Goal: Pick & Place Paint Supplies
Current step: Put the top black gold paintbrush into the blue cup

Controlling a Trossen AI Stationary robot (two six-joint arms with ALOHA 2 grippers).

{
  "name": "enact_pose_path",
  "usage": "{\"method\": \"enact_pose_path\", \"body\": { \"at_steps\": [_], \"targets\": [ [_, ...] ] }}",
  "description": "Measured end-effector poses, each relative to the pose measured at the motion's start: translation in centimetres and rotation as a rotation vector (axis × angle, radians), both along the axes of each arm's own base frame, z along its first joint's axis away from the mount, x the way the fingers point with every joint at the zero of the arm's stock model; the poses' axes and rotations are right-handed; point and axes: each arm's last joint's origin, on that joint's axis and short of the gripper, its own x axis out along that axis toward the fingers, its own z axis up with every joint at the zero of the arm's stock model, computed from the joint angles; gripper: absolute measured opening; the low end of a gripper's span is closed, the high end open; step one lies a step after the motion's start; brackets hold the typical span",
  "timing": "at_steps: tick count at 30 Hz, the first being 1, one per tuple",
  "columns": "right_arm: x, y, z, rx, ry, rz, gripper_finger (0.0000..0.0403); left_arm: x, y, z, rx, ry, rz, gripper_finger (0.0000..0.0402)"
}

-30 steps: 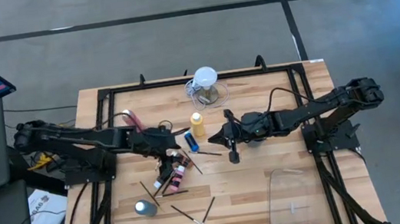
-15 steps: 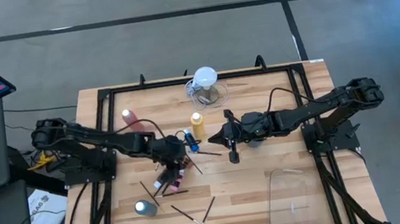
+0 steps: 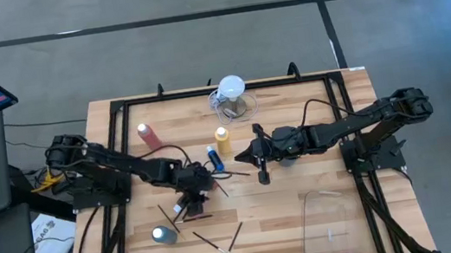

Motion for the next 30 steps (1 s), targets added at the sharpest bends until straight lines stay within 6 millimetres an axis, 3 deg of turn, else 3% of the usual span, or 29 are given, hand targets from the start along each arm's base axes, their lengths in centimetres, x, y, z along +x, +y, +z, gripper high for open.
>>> {"method": "enact_pose_path", "body": {
  "at_steps": [14,25,30],
  "targets": [
    [0.0,0.0,0.0,0.000,-0.002,-0.001,0.0013,0.5,-0.9,0.2,-0.081,-0.050,-0.024,0.0108],
    [0.0,0.0,0.0,0.000,-0.002,-0.001,0.0016,0.9,-0.9,-2.8,-0.100,0.067,-0.034,0.0092],
    [0.0,0.0,0.0,0.000,-0.002,-0.001,0.0015,0.3,-0.6,-2.7,-0.076,0.121,-0.016,0.0084]
  ]
}}
